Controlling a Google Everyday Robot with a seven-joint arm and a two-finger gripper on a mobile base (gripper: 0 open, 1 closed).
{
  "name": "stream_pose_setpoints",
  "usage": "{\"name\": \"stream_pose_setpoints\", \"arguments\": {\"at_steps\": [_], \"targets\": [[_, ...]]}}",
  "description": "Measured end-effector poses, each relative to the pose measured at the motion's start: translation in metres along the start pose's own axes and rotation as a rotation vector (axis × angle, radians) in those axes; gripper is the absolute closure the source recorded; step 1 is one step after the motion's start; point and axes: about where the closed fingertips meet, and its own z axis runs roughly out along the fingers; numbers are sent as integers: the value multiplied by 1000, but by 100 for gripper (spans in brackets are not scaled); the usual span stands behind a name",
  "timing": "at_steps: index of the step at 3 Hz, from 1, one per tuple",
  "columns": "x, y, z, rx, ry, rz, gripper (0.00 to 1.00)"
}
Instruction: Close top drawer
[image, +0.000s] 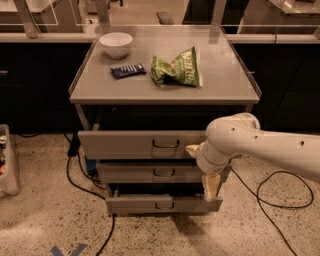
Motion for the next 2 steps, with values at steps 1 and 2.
{"name": "stream_pose_setpoints", "arguments": {"at_steps": [1,2], "targets": [[0,-16,5,15,-30,-31,0],[-10,-65,16,42,-28,-106,0]]}}
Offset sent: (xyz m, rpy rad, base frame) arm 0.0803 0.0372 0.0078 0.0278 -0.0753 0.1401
